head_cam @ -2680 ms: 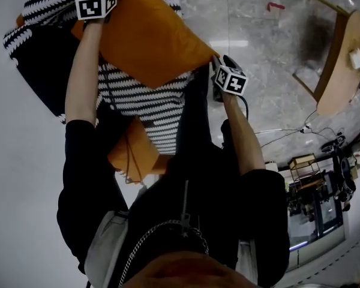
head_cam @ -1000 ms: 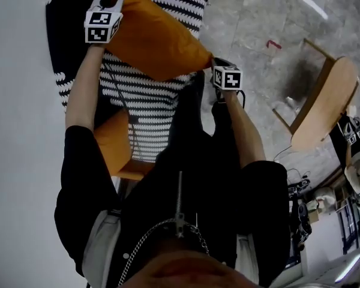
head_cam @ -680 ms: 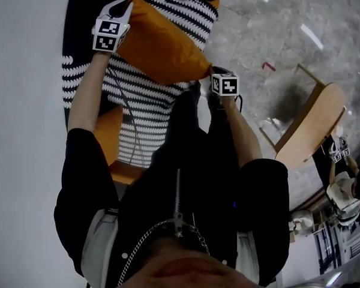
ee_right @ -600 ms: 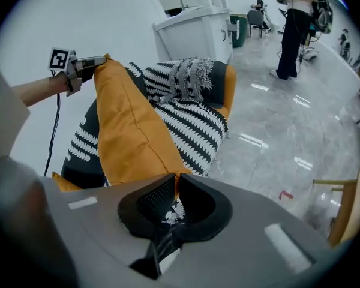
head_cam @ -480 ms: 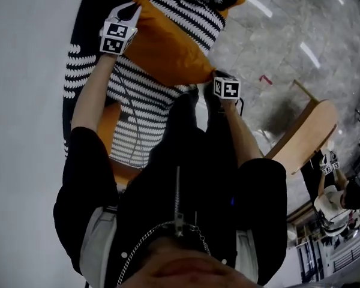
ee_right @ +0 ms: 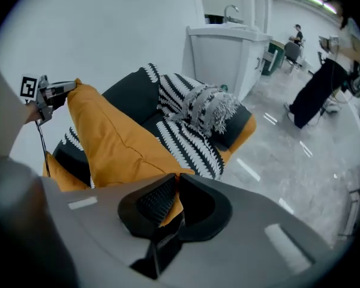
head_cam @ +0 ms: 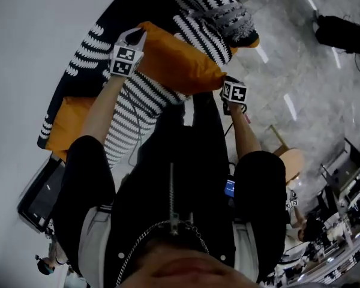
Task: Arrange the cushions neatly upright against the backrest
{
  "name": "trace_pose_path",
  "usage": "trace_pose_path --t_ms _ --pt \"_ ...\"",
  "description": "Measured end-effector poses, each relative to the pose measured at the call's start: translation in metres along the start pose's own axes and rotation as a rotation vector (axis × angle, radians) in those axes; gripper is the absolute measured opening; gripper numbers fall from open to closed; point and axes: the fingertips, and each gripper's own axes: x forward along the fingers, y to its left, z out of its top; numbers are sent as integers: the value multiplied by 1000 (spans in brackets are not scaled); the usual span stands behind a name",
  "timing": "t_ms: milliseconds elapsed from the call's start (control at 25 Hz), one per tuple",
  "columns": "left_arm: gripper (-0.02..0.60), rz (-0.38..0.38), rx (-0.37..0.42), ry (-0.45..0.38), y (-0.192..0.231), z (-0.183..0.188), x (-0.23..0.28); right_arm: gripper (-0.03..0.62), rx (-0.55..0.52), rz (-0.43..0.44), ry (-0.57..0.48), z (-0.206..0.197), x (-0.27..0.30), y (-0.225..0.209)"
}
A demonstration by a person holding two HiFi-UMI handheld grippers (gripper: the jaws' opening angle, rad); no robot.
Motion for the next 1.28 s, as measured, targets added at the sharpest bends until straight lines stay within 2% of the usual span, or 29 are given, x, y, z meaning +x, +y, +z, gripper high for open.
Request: trace_pose_path --t_ms 120,280,440,640,880,1040,1160,1280 --pt "43 125 -119 17 23 -31 -37 26 -141 26 8 57 9 10" --pt "43 247 -246 68 45 -66 -67 26 -275 68 37 124 34 34" --pt "44 379 -374 106 65 -109 -94 26 -392 122 56 180 61 73" --pt "44 548 -560 134 67 -138 -128 26 -581 202 91 248 95 128" --pt "44 675 -667 96 81 -162 -152 26 -689 264 44 296 114 188" --pt "44 740 -716 90 91 -168 -156 26 -699 306 1 325 123 218" --pt "43 766 -755 83 99 -168 -153 26 -714 330 -24 350 125 233" --pt "43 763 -758 100 110 -174 -151 26 -713 344 -55 368 126 250"
